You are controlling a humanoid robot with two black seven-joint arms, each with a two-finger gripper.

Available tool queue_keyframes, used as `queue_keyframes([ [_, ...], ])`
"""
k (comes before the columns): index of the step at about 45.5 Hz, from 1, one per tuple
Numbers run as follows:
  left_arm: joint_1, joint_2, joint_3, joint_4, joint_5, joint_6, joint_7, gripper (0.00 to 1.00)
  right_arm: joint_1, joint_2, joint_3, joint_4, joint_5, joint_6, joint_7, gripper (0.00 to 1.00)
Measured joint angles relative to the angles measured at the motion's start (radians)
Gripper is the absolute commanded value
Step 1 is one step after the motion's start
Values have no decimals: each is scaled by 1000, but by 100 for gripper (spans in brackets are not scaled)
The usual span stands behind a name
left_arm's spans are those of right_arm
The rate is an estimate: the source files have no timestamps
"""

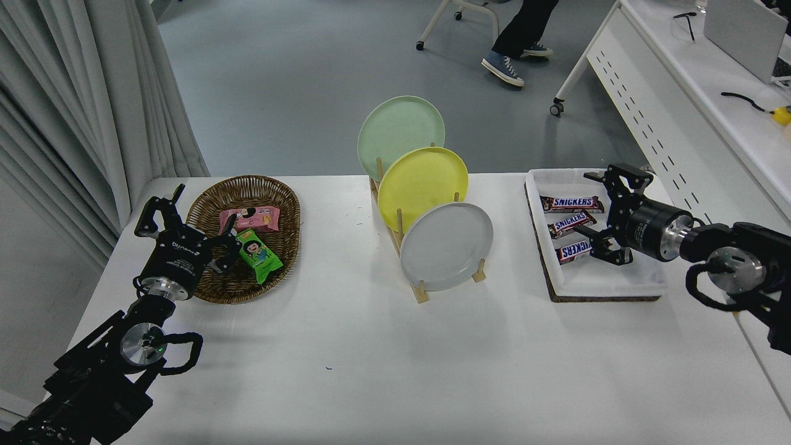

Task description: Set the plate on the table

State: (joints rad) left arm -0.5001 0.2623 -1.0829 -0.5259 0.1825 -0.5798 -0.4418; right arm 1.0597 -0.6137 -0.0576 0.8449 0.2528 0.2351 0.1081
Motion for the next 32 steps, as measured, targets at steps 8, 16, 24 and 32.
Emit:
queue_keyframes([
  [8, 0, 0, 0, 0, 0, 0, 0, 100, 71, -6, -76, 95, 125, -79, -7, 100],
  [16, 0, 0, 0, 0, 0, 0, 0, 100, 117, 27, -96, 142, 206, -198, -44, 100],
  [24, 0, 0, 0, 0, 0, 0, 0, 100, 132, 78, -47, 160, 244, -309, -106, 100],
  [32, 0, 0, 0, 0, 0, 0, 0, 100, 143, 149, -8, 162, 259, -383, -171, 100],
])
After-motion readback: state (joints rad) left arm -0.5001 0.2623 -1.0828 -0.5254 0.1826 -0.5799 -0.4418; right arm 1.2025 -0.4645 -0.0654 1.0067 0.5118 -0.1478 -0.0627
